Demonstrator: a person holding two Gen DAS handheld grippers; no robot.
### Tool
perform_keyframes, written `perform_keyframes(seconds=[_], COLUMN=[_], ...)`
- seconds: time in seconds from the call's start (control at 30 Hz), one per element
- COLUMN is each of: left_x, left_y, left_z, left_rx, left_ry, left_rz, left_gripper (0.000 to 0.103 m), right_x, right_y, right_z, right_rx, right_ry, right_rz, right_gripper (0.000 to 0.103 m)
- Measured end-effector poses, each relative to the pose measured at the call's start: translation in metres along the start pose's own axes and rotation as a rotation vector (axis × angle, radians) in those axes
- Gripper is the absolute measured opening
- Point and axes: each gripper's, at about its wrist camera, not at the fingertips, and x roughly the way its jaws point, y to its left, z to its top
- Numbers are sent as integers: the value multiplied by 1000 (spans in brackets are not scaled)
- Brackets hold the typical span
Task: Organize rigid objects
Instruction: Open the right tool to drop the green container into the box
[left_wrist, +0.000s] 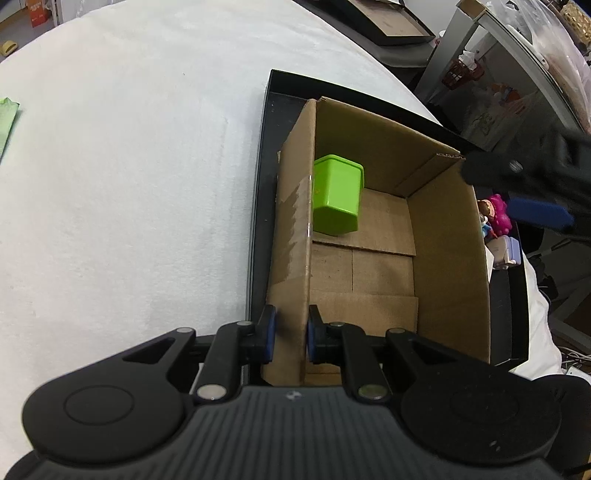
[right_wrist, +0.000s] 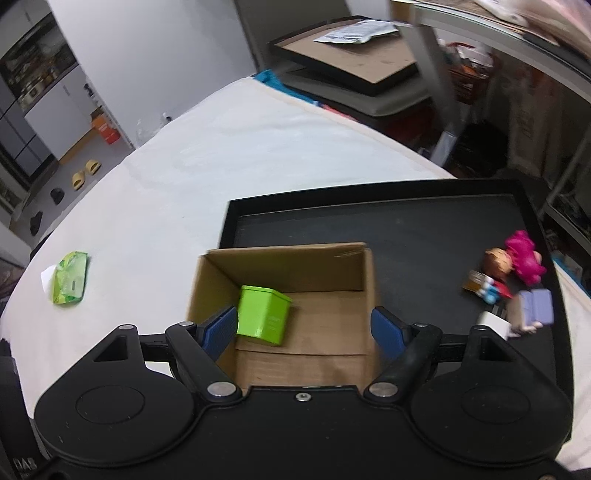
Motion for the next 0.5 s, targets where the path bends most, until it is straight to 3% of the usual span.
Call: perform_keyframes(seconds=[0.5], left_x=[-9], left_y=[-13], left_z=[-5], left_rx=[30], left_ry=[-49], left_rz=[88], left_gripper=[15], right_x=[-8], right_y=[-84], right_z=[-24], right_rx=[150], right_ry=[-28], right_rz=[-75], right_gripper=[78])
